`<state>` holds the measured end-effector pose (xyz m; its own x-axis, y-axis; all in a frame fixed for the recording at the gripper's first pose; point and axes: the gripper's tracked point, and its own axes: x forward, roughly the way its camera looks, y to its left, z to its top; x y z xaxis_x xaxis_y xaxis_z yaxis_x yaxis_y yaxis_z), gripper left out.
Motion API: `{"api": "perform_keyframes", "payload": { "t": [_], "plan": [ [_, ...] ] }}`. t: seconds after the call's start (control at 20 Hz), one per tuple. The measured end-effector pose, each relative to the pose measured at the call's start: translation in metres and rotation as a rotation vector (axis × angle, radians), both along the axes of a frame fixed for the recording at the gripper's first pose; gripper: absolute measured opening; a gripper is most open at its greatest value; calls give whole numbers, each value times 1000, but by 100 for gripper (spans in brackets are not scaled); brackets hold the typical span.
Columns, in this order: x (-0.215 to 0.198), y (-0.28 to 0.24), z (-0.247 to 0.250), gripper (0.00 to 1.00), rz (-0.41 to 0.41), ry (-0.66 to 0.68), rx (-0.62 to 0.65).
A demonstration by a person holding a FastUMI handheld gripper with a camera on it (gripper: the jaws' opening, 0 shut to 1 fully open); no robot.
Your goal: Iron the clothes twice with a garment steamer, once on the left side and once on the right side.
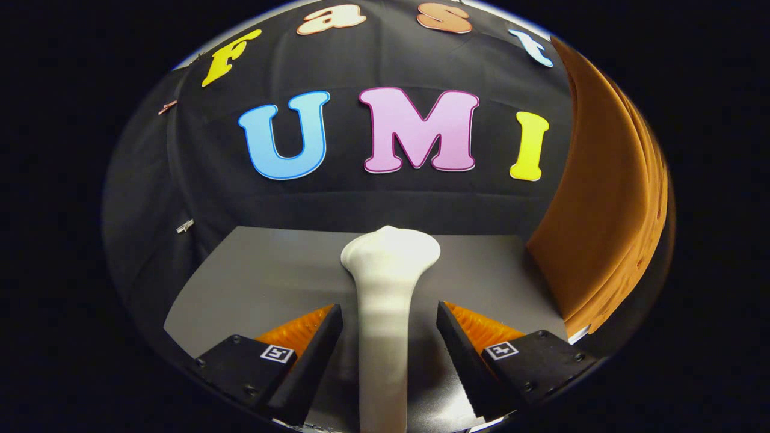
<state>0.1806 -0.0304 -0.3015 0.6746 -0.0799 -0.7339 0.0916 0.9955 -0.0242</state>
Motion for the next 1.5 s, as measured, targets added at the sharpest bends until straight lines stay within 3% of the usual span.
{"api": "perform_keyframes", "payload": {
  "t": [0.2, 0.3, 0.55, 1.0, 1.5],
  "plan": [
    [-1, -1, -13, 99, -5, 60, -5],
    [-4, -2, -17, 94, -11, 87, -3],
    [-1, 5, -15, 46, 23, 78, 18],
    [-9, 26, 60, 46, 104, -155, 92],
    [-69, 26, 150, 46, 24, -354, 82]
  ]
}}
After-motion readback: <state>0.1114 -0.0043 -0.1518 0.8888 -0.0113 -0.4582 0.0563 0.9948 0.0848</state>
